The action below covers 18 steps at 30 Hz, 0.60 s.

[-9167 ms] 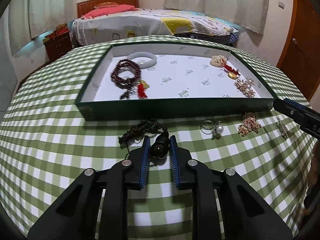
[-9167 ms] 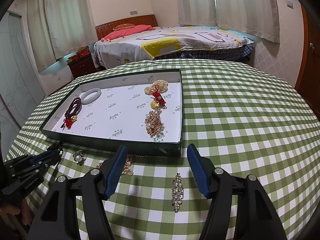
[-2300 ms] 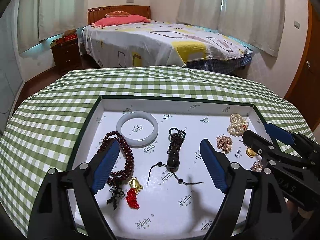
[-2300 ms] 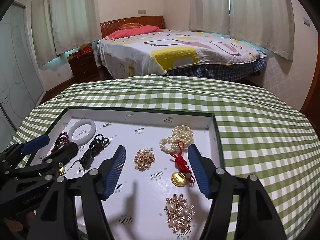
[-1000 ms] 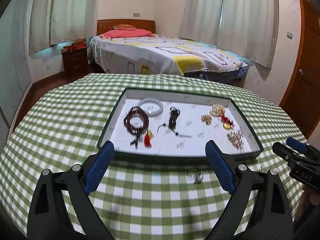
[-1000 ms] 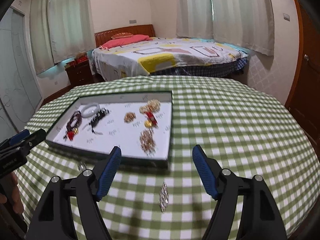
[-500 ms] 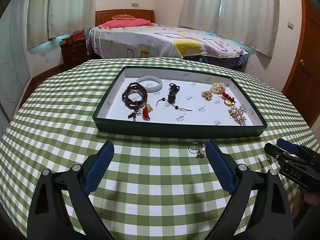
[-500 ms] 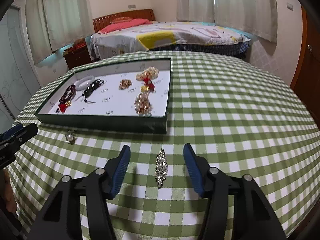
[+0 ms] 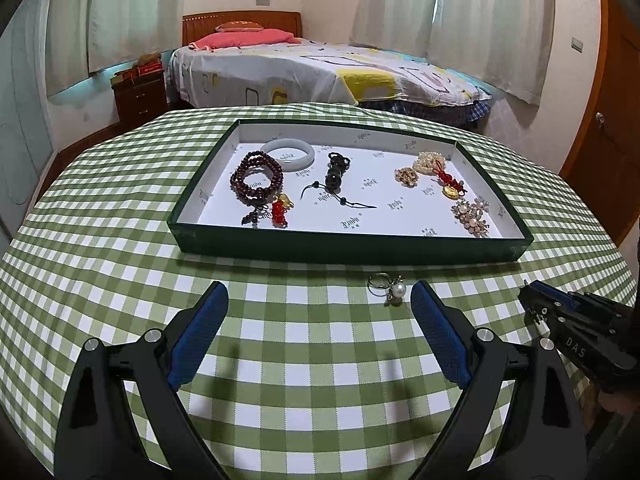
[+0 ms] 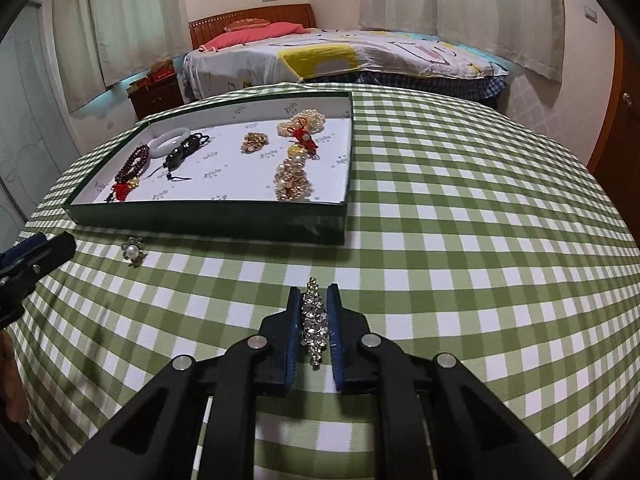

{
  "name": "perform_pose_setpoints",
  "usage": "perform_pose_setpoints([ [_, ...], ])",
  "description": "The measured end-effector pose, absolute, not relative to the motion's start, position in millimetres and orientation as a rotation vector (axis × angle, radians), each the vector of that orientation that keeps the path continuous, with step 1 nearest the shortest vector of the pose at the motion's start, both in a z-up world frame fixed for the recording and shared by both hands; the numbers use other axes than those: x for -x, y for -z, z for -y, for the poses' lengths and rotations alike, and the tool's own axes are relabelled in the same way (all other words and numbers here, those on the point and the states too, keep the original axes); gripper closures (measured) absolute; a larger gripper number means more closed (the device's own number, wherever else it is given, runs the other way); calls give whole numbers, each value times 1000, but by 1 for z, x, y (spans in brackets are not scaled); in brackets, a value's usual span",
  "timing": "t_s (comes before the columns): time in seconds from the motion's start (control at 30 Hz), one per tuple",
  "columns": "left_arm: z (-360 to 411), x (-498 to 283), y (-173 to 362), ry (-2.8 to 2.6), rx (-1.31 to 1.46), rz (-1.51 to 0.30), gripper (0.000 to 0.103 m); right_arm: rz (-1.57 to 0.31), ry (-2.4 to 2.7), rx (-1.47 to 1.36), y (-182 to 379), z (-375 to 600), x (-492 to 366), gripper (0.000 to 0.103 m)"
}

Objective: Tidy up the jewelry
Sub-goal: 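Grasp the pearl ring with the left tool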

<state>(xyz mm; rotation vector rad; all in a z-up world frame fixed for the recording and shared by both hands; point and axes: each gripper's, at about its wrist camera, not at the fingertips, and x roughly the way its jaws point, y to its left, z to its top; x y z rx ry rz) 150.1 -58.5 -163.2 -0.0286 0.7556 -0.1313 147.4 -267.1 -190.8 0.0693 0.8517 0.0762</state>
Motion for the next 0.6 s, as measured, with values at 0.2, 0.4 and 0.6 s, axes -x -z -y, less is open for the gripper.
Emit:
perform_pose_setpoints([
  [0.2,66,-153,167,148,25,-766,13,-819,-115,-63,179,254,-150,89],
  [0.4,82,-160,173,168,-1,-776,13,-818,-149,-61,178,245,-154,89],
  [0.6,94,-171,181,182,-9,-799,17,-825,-164,-78,180,246,-155,89],
])
